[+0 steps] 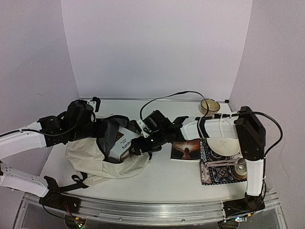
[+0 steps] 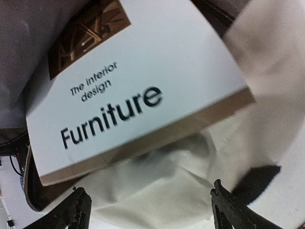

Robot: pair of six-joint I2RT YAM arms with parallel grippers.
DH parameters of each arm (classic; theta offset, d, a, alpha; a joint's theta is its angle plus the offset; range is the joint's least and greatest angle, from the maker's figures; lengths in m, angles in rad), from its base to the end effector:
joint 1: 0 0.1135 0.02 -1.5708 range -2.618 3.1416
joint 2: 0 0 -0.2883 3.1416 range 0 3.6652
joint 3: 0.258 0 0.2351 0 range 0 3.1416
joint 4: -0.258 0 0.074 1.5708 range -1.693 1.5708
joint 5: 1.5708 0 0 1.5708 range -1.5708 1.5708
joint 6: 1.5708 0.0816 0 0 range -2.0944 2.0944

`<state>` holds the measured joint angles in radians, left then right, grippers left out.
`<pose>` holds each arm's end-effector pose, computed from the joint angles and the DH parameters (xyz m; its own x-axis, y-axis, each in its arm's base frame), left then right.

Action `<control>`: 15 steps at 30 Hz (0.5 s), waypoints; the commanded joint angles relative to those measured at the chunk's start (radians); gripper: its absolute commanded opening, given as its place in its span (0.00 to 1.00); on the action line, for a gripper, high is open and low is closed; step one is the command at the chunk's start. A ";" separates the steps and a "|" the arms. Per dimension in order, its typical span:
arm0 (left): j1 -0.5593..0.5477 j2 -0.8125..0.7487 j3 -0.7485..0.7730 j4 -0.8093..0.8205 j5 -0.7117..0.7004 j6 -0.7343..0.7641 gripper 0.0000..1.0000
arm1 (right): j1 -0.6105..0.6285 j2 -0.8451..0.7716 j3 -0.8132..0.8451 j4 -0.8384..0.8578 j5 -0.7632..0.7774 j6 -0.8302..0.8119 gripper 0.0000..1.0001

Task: Pack the student bag
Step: Adjust the book in the largest pocket of the bag.

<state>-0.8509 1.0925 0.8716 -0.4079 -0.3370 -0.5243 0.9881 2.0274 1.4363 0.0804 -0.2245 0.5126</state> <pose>0.1814 -0.1659 0.2893 -0.6027 -0.0293 -0.7975 0.2675 0.9341 -0.2365 0.2618 0.4302 0.2203 -0.6860 -0.1721 -0.7069 -0.6706 0.5264 0.5227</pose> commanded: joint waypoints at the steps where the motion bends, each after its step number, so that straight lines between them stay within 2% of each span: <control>1: 0.003 -0.031 0.058 0.030 0.069 0.007 0.00 | 0.021 0.087 0.146 0.061 -0.085 -0.008 0.86; 8: 0.003 -0.021 0.049 0.035 0.077 0.004 0.00 | 0.040 0.208 0.303 0.066 -0.092 -0.038 0.86; 15: 0.006 0.019 0.025 0.007 -0.035 0.000 0.08 | 0.035 0.038 0.136 -0.014 0.014 -0.116 0.97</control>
<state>-0.8505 1.0893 0.8831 -0.4005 -0.2957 -0.5249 1.0281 2.2032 1.6567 0.1352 -0.2818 0.4617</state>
